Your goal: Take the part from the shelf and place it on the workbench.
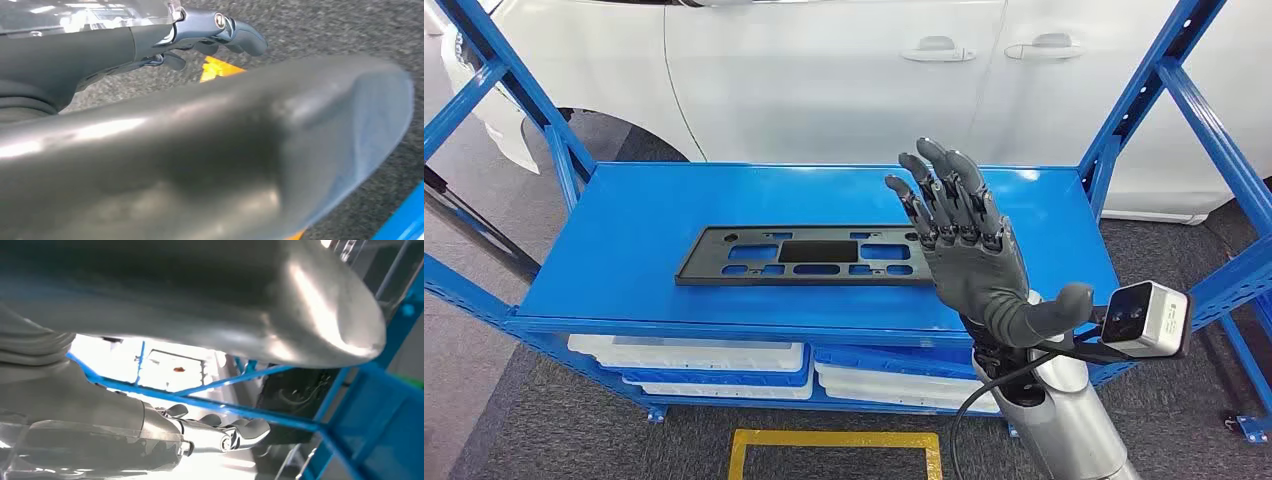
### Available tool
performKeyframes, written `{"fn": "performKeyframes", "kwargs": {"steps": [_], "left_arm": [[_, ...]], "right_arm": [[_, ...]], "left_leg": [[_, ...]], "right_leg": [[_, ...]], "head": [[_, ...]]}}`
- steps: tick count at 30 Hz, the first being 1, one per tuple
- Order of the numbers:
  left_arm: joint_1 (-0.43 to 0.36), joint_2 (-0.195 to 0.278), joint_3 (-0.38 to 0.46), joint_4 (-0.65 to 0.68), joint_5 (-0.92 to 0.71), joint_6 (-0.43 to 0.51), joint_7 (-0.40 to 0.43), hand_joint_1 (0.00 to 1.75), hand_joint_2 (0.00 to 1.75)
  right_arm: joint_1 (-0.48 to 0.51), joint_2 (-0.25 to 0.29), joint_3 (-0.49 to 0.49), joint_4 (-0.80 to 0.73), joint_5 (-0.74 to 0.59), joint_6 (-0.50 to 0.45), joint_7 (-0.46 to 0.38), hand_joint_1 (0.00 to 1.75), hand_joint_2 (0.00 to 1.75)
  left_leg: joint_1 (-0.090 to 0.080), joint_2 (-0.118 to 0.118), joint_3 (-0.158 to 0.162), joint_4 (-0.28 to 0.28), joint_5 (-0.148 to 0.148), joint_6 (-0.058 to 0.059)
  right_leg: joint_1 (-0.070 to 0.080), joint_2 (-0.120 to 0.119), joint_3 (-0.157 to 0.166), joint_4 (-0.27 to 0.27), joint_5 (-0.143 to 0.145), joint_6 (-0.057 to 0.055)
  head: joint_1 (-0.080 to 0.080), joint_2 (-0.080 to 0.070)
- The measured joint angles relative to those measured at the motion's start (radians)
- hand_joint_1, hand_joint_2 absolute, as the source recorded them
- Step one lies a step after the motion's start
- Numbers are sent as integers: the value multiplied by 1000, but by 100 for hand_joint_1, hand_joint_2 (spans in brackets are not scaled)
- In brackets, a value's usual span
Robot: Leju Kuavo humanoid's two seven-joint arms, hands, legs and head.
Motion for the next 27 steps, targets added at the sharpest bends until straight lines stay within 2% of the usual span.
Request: {"fn": "performKeyframes", "kwargs": {"steps": [2, 4, 6, 7, 8, 10, 11, 12, 13, 14, 15, 16, 17, 19, 21, 23, 26, 27], "left_arm": [[0, 0, 0, 0, 0, 2, -1, 0, 0], [2, 0, 1, 0, 1, 4, -2, 0, 0], [4, -2, 1, 0, 1, 4, -3, 0, 0], [4, -3, 1, 0, 1, 4, -4, 0, 0], [4, -4, 1, 0, 1, 4, -4, 0, 0], [4, -6, 1, 0, 0, 4, -5, 0, 0], [5, -7, 1, 0, -1, 4, -5, 0, 0], [6, -8, 1, 0, -4, 4, -6, 0, 0], [7, -9, 1, 0, -6, 4, -7, 0, 0], [9, -10, 1, 0, -9, 4, -7, 0, 0], [9, -11, 1, 0, -12, 4, -8, 0, 0], [9, -13, 1, 0, -14, 4, -9, 0, 0], [8, -14, 1, 0, -17, 4, -11, 0, 0], [7, -14, 0, 0, -22, 3, -17, 0, 0], [5, -14, -1, 0, -30, 0, -24, 0, 0], [3, -15, -4, 0, -40, -2, -29, 0, 0], [0, -15, -6, 0, -50, 1, -30, 0, 0], [0, -16, -7, 0, -52, 2, -29, 0, 0]], "right_arm": [[7, -1, 0, 4, 2, -3, 2, 0, 0], [18, -2, -2, 10, 8, -7, 4, 0, 0], [24, -3, -3, 13, 13, -10, 7, 0, 0], [25, -4, -3, 14, 16, -13, 9, 0, 0], [27, -5, -4, 15, 23, -16, 11, 0, 0], [37, -7, -4, 17, 51, -31, 18, 0, 0], [46, -7, -3, 19, 75, -45, 21, 0, 0], [55, -7, -3, 20, 109, -64, 23, 0, 0], [63, -7, -2, 22, 152, -87, 25, 0, 0], [67, -7, 0, 24, 200, -113, 27, 0, 0], [67, -6, 4, 27, 250, -140, 31, 0, 0], [65, -6, 11, 34, 298, -164, 34, 0, 44], [61, -4, 22, 45, 344, -186, 38, 0, 87], [48, 2, 53, 80, 445, -236, 41, 0, 175], [25, 17, 99, 126, 583, -313, 48, 0, 175], [-6, 43, 167, 185, 749, -408, 66, 0, 175], [-50, 89, 288, 294, 955, -518, 107, 0, 175], [-65, 106, 329, 337, 1013, -550, 122, 0, 175]], "left_leg": [[-5, 0, 10, -25, 2, 6], [-10, -1, 18, -48, 3, 15], [-5, -1, 23, -56, 5, 26], [-2, -1, 28, -63, 7, 32], [0, 0, 32, -69, 9, 37], [-1, 0, 34, -71, 7, 44], [-2, 0, 34, -70, 6, 45], [-2, -1, 34, -69, 4, 45], [-2, -2, 35, -67, 3, 45], [-2, -3, 36, -63, 0, 43], [-2, -4, 37, -59, -4, 40], [-4, -4, 37, -55, -7, 36], [-6, -5, 36, -51, -10, 31], [-8, -4, 35, -50, -13, 21], [-6, -3, 37, -48, -16, 9], [-3, -2, 18, 1, -49, -4], [1, -1, -72, 193, -139, -20], [2, -1, -93, 234, -148, -22]], "right_leg": [[2, 1, -1, 1, -2, 5], [4, 3, -3, -1, -3, 16], [4, 2, -1, 1, -10, 26], [4, 2, -8, 20, -24, 30], [5, 2, -27, 62, -49, 34], [3, 2, -96, 200, -111, 38], [2, 2, -130, 261, -131, 39], [1, 2, -149, 290, -130, 41], [0, 2, -147, 276, -109, 40], [0, 1, -126, 223, -72, 39], [0, 1, -93, 146, -33, 35], [2, 1, -62, 79, -4, 32], [3, 1, -42, 32, 12, 27], [8, 2, -33, 9, 14, 19], [6, 3, -31, 4, 19, 7], [2, 1, -27, -2, 23, -4], [2, -1, -28, -3, 22, -11], [3, -1, -28, -3, 22, -11]], "head": [[0, 0], [0, 0], [1, 0], [2, 0], [4, 0], [6, 0], [6, 0], [6, 0], [7, 0], [7, 0], [7, 0], [7, 0], [8, 0], [7, 0], [8, 0], [4, 0], [0, 0], [0, 0]]}}
